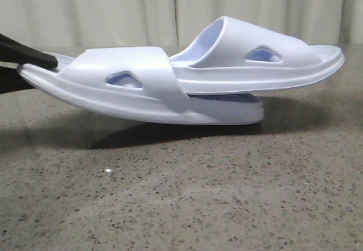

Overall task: Insert blue slippers together front up
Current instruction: 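Lower the nested slippers onto the table with both grippers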

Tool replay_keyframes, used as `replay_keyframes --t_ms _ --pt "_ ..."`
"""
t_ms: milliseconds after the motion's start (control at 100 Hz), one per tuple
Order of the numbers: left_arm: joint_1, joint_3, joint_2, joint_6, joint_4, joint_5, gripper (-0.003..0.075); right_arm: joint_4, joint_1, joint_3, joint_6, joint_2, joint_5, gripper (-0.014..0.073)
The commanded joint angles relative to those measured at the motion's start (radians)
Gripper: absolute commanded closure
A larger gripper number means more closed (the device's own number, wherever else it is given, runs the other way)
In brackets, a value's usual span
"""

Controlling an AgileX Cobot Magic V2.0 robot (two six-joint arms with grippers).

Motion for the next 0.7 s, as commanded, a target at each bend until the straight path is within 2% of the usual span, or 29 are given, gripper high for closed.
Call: replay_keyframes --t_ms 0,430,570,690 --pt "-0.011 -0.026 0.011 0.031 -0.078 0.055 0.0704 0.039 -0.007 -0.035 -0.027 -0.013 0.03 0.0147" --pt "-0.011 -0.026 0.084 0.065 -0.082 0.028 0.0686 0.039 -0.007 -0.035 -0.027 -0.013 0.03 0.0147" --pt "-0.011 -0.026 0.084 0.081 -0.085 0.035 0.0554 0.039 -0.007 -0.035 -0.027 -0.013 0.03 0.0147" --pt "-0.011 -0.026 0.084 0.083 -0.089 0.035 0.0384 0.039 -0.007 -0.035 -0.027 -0.013 0.03 0.0147"
